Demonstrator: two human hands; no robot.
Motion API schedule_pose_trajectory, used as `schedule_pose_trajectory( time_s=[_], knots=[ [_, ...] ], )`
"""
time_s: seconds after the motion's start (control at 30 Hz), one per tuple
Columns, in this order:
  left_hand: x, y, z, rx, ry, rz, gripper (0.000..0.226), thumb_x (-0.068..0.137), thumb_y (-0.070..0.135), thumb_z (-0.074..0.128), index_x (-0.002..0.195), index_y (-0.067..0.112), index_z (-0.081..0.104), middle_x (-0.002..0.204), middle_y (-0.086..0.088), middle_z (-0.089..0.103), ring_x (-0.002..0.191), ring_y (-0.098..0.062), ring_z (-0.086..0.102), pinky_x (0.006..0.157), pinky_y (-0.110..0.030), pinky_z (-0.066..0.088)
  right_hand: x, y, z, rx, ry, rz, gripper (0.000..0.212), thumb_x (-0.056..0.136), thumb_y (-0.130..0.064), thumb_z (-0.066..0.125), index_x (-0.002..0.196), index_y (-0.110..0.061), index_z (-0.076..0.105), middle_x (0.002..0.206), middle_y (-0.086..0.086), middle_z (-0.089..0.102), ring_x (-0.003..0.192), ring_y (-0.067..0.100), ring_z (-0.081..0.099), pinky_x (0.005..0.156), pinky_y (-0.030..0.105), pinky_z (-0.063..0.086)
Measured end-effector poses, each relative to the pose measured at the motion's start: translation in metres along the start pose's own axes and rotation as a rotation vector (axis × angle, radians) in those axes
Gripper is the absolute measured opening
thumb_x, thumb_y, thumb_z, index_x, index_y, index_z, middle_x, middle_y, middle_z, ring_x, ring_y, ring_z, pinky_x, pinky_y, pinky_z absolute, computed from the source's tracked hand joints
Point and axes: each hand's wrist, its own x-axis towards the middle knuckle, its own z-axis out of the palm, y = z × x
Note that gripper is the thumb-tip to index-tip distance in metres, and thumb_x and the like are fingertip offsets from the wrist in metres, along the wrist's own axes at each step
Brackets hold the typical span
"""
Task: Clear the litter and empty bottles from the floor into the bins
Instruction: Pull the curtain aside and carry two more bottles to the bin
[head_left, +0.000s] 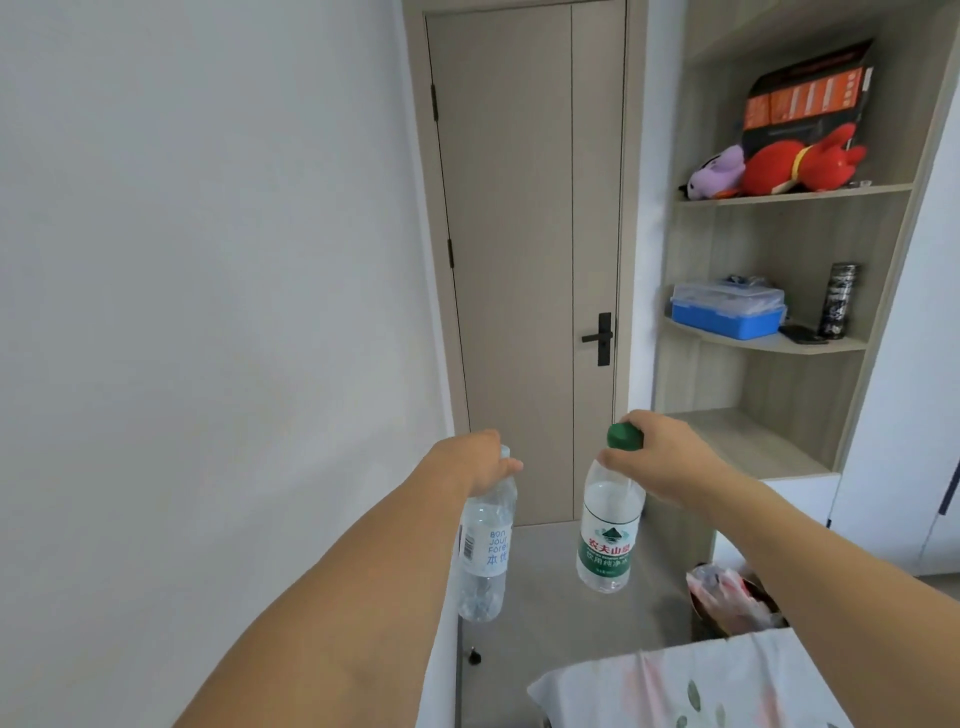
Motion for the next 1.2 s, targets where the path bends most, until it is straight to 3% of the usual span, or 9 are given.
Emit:
schedule_pose_trajectory(
  time_s=[0.33,0.43,0.63,0.77,0.9,1.0,1.2],
  knots=[
    [0.187,-0.005,-0.004,0.021,-0.032,0.064,0.046,0.097,0.051,0.044,0.123,0.013,0.047,0.107,-0.006,0.057,0.093,-0.024,0.055,0.076,-0.034,0.04,0.169,0.029,0.04,0.007,-0.014,0.01,0.021,0.083,-0.033,0.067,0.087,-0.017,0.054,0.08,0.001,0.058,0.068,0.013,0.052,0.055,0.023,0.04],
    [0.24,-0.02,0.003,0.037,-0.051,0.049,0.048,0.098,0.05,0.042,0.125,0.011,0.047,0.115,-0.008,0.059,0.099,-0.025,0.056,0.079,-0.034,0.041,0.227,0.054,0.062,0.021,-0.053,0.034,0.022,0.084,-0.033,0.067,0.093,-0.018,0.056,0.085,0.001,0.06,0.072,0.014,0.055,0.057,0.023,0.042],
    [0.341,-0.05,0.013,-0.027,-0.056,-0.007,0.051,0.099,0.05,0.042,0.131,0.011,0.041,0.126,-0.009,0.056,0.106,-0.026,0.054,0.081,-0.033,0.04,0.343,0.097,0.082,0.052,-0.049,0.084,0.027,0.08,-0.037,0.068,0.093,-0.016,0.057,0.086,0.003,0.062,0.08,0.022,0.061,0.073,0.039,0.054],
    [0.408,-0.055,0.02,0.002,-0.072,0.004,0.051,0.1,0.051,0.04,0.132,0.011,0.039,0.128,-0.01,0.057,0.112,-0.029,0.056,0.082,-0.035,0.041,0.401,0.122,0.09,0.107,-0.032,0.132,0.022,0.079,-0.035,0.067,0.089,-0.019,0.056,0.084,0.002,0.062,0.074,0.018,0.058,0.066,0.032,0.049],
    [0.476,-0.054,0.026,-0.007,-0.098,0.06,0.048,0.098,0.054,0.041,0.123,0.012,0.042,0.116,-0.009,0.06,0.104,-0.028,0.058,0.079,-0.036,0.043,0.452,0.145,0.101,0.119,-0.043,0.195,0.022,0.079,-0.034,0.068,0.088,-0.018,0.055,0.085,0.003,0.061,0.077,0.02,0.06,0.069,0.036,0.054],
    [0.534,-0.062,0.029,-0.014,-0.108,0.091,0.045,0.098,0.054,0.041,0.118,0.013,0.042,0.107,-0.007,0.06,0.097,-0.026,0.059,0.077,-0.035,0.044,0.497,0.159,0.114,0.127,-0.045,0.227,0.019,0.08,-0.032,0.068,0.087,-0.019,0.055,0.083,0.001,0.06,0.074,0.018,0.059,0.064,0.031,0.052],
    [0.69,-0.095,0.041,-0.05,-0.117,0.125,0.05,0.097,0.056,0.043,0.126,0.015,0.041,0.123,-0.008,0.059,0.108,-0.028,0.058,0.083,-0.034,0.043,0.608,0.185,0.138,0.075,0.019,0.278,0.019,0.082,-0.033,0.067,0.09,-0.02,0.056,0.085,-0.002,0.061,0.076,0.014,0.057,0.059,0.023,0.043]
  ],
)
